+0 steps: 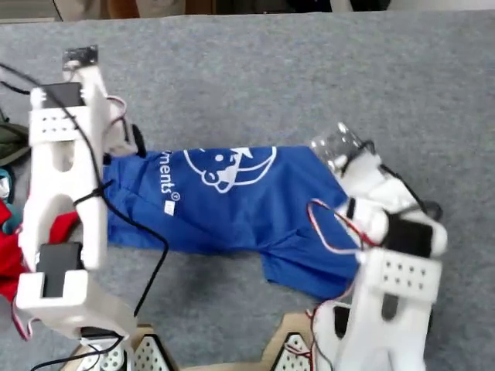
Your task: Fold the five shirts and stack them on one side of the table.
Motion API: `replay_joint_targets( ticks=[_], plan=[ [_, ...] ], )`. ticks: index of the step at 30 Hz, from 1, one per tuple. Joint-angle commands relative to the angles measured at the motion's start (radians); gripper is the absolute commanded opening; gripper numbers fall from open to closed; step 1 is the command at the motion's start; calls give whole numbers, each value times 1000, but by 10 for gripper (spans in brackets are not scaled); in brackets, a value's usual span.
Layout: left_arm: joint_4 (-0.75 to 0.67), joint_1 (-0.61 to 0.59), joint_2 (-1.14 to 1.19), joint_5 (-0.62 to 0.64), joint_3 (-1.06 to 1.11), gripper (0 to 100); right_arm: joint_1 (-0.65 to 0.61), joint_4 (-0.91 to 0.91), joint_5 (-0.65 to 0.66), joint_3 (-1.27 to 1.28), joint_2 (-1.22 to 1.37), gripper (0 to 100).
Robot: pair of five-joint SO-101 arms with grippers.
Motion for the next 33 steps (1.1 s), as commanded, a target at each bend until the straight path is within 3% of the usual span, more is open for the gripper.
replay_joint_targets(
  ticks=[1, 8, 14, 20, 28, 33],
  plan=[
    [11, 40, 61, 12, 34, 229, -68, -21, -74, -108, 107, 224],
    [28, -63, 206, 12, 58, 229, -74, -23, -77, -136, 156, 224],
    [40, -78, 274, 12, 61, 227, -74, -21, -83, -134, 157, 224],
    [35, -80, 298, 14, 60, 115, -73, -20, -83, -134, 156, 224],
    [37, -81, 292, 18, 66, 103, -73, -20, -84, -134, 156, 223],
    [35, -84, 292, 21, 64, 12, -73, -20, -84, -134, 156, 133]
  ],
)
